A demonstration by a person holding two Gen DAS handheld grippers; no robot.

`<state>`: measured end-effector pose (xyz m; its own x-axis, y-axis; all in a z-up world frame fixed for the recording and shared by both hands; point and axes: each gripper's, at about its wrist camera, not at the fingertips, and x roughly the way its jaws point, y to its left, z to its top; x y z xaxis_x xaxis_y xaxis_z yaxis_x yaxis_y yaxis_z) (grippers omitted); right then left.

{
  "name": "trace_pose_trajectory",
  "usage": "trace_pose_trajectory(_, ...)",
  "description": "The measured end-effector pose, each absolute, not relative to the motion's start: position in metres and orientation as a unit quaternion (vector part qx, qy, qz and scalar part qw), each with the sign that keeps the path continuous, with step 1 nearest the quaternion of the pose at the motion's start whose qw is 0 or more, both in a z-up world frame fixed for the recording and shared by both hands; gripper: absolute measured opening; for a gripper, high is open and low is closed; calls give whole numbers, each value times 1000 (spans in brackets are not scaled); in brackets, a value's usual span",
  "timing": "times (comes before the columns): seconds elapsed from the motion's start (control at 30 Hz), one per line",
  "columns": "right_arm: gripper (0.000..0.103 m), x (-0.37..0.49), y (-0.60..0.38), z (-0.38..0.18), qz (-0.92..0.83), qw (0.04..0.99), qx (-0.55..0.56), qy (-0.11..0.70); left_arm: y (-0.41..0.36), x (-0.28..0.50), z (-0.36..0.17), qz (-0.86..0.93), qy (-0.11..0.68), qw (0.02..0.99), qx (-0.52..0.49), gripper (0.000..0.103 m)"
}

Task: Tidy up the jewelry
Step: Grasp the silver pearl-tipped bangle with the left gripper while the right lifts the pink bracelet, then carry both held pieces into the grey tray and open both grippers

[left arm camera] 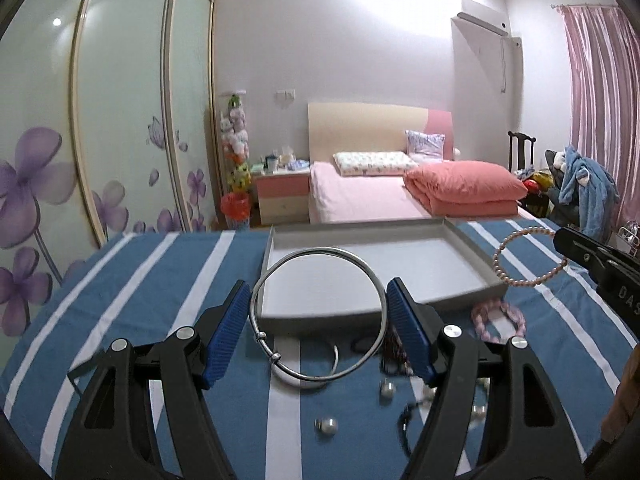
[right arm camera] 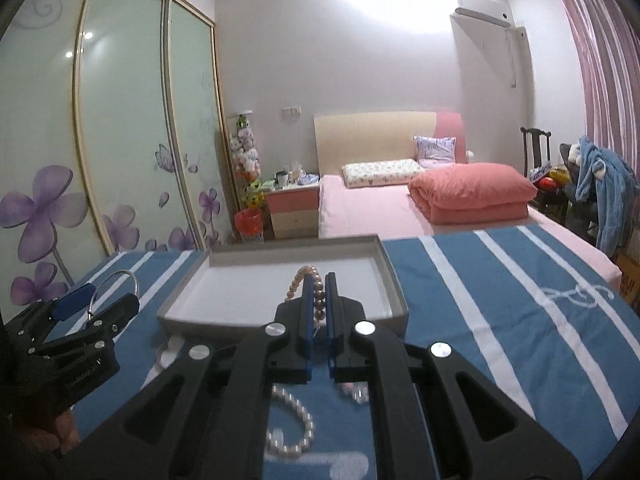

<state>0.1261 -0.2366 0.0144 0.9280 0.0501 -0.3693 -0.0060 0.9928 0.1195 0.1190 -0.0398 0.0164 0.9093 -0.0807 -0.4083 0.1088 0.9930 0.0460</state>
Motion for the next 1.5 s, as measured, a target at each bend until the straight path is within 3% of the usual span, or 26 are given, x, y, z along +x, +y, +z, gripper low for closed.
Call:
trace_pose_trajectory(0.43, 6, 194, -235, 18, -3, 984, 57, 167, -47, 170, 12, -38, 192, 980, 29, 70)
trace_pose_trajectory(1.1, 7, 288, -239, -33, 16, 958, 88, 273, -54, 229, -21, -66, 272, 960, 23, 70)
trace_pose_trajectory(1.27, 10, 296, -239, -43, 17, 950, 99, 296, -56, 239, -27, -71, 292, 953, 23, 71)
trace_pose_trajectory(1.33, 18, 296, -241, -45, 18, 948, 106, 300, -54, 242, -30, -71, 300, 951, 24, 71)
trace_pose_trajectory(1.5, 19, 285, -248, -38, 11, 950, 114, 290, -48, 247, -32, -67, 308, 949, 10, 71)
